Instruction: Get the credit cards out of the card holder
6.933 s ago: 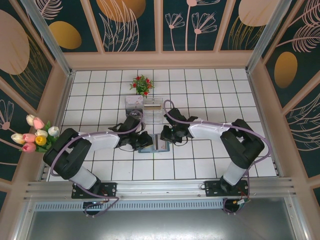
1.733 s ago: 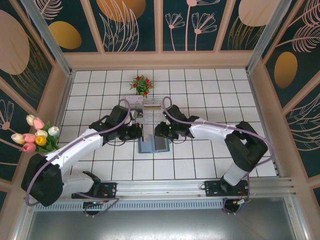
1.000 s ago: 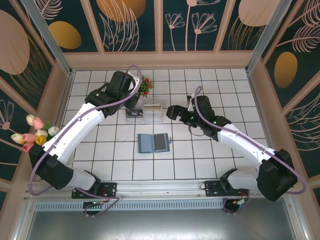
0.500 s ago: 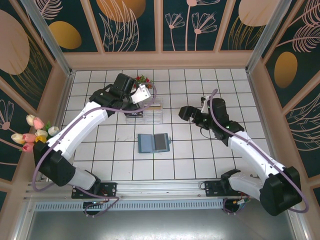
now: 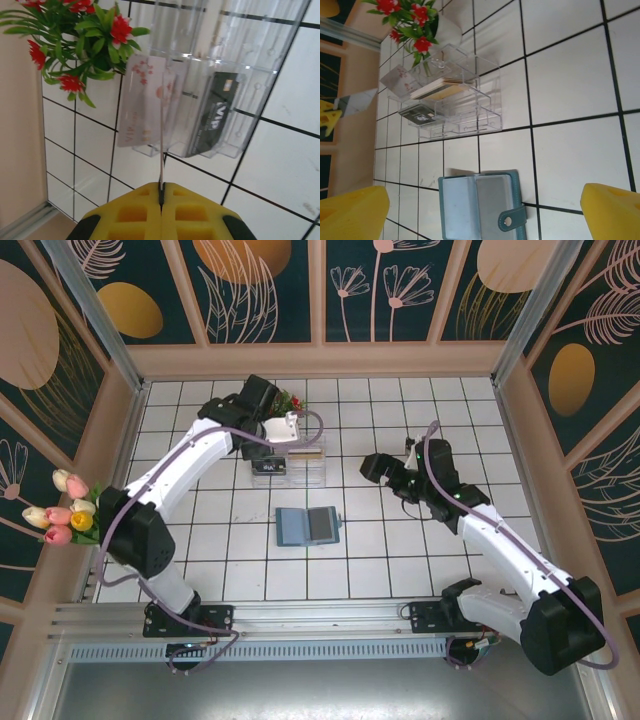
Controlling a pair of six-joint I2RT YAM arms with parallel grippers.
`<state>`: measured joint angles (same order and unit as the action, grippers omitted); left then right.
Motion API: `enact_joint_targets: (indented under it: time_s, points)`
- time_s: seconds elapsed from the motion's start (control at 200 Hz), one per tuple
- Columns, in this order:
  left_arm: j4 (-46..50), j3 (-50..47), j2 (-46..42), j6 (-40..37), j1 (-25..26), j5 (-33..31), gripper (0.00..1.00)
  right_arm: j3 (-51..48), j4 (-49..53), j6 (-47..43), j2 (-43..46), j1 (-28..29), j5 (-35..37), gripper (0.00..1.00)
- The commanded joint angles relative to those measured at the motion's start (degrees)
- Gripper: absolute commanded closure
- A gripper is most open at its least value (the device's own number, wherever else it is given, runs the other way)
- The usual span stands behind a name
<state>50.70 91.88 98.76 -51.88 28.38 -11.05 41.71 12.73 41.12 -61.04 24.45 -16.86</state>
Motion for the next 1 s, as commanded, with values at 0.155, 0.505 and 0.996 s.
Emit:
enact_joint_targets:
  time_s: [0.155, 0.505, 0.996]
  points:
    - [5.0, 8.1, 7.6, -4.8, -0.8, -2.1, 1.00, 4.7, 4.1, 3.4, -2.5, -0.4, 1.8, 0.01]
    - [9.2, 13.8, 11.6, -8.4, -2.5, 1.0, 1.00, 7.7, 3.8, 2.9, -8.0, -0.4, 1.3, 0.01]
    - [12.5, 17.3, 16.9, -8.1, -3.1, 2.6, 1.00, 9.5, 2.1, 3.3, -11.7, -0.4, 1.0, 0.01]
